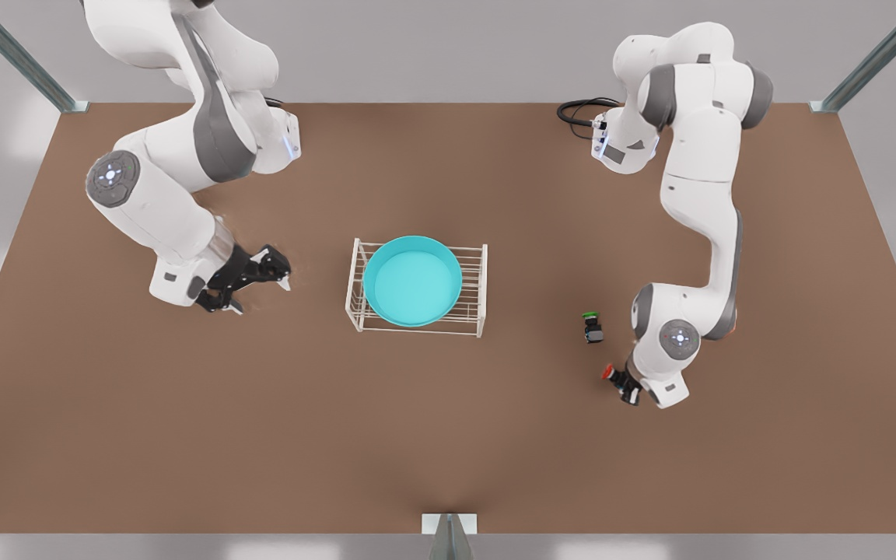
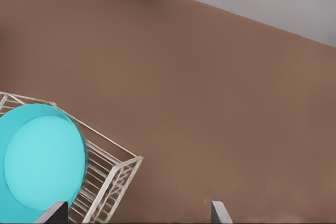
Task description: Place the plate on the shelf with right arm and place the red button switch in the plate with left arm
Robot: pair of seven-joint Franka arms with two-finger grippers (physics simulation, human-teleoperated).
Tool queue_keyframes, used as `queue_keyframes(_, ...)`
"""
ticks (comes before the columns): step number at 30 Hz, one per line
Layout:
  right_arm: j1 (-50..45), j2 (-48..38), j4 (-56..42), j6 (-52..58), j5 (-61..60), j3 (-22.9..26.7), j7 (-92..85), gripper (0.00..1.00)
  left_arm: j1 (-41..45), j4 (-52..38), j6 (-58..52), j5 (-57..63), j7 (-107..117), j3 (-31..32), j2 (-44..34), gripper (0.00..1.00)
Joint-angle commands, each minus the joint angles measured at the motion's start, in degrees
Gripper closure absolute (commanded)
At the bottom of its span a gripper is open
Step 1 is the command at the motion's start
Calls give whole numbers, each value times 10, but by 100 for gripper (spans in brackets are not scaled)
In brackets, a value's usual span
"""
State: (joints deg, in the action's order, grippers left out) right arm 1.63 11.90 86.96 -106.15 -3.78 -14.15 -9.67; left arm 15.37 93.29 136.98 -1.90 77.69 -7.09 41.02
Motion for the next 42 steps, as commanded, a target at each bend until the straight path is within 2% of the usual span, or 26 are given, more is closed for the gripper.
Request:
queue_keyframes(1,17,43,-61,116,99,72,19,0,5,-14,-64,2,-24,1,-16,54)
queue_keyframes(2,-1,49,-63,151,98,111,18,0,17,-21,-73,-1,-23,3,-28,54)
queue_keyframes(3,-2,49,-70,154,96,121,28,0,41,-29,-83,-7,-15,2,-34,54)
queue_keyframes(6,-9,53,-70,148,76,117,97,0,102,-75,-119,-82,61,7,-62,54)
queue_keyframes(8,-18,59,-70,147,78,115,139,0,135,-102,-144,-173,134,10,-95,54)
queue_keyframes(10,-18,63,-72,145,77,117,141,0,145,-134,-199,-174,208,29,-123,54)
queue_keyframes(13,-18,71,-76,144,77,115,141,0,244,-142,-168,-170,307,28,-124,54)
queue_keyframes(16,-18,74,-75,134,77,114,141,0,302,-136,-142,-162,339,27,-117,55)
queue_keyframes(20,-18,75,-75,134,77,114,141,0,309,-131,-24,-163,369,27,-84,55)
queue_keyframes(21,-18,74,-75,134,77,114,141,0,315,-128,-22,-150,367,26,-67,55)
queue_keyframes(29,-18,75,-75,134,77,114,141,0,333,-82,-29,-108,337,26,-72,54)
queue_keyframes(30,-18,74,-75,134,77,114,141,0,333,-82,-32,-108,329,25,-77,0)
queue_keyframes(34,-18,75,-75,134,77,114,141,0,333,-83,-41,-108,328,24,-82,0)
queue_keyframes(35,-18,75,-75,134,77,114,141,0,331,-87,-87,-101,306,22,-95,0)
queue_keyframes(36,-18,74,-75,134,77,114,141,0,322,-91,-241,-93,171,-2,-143,0)
queue_keyframes(37,-18,75,-75,134,77,114,141,0,322,-92,-403,-68,-76,-56,-184,0)
queue_keyframes(38,-18,75,-75,135,77,114,141,0,313,-89,-488,-53,-308,-111,-206,0)
queue_keyframes(39,-18,75,-75,134,77,114,141,0,312,-85,-526,-45,-470,-165,-206,0)
queue_keyframes(40,-18,75,-75,135,77,114,141,0,311,-82,-551,12,-662,-209,-212,0)
queue_keyframes(41,-18,75,-75,134,77,114,141,0,283,-78,-545,-54,-836,-297,-217,0)
queue_keyframes(42,-17,75,-75,134,77,114,141,0,181,-47,-519,-203,-949,-353,-210,0)
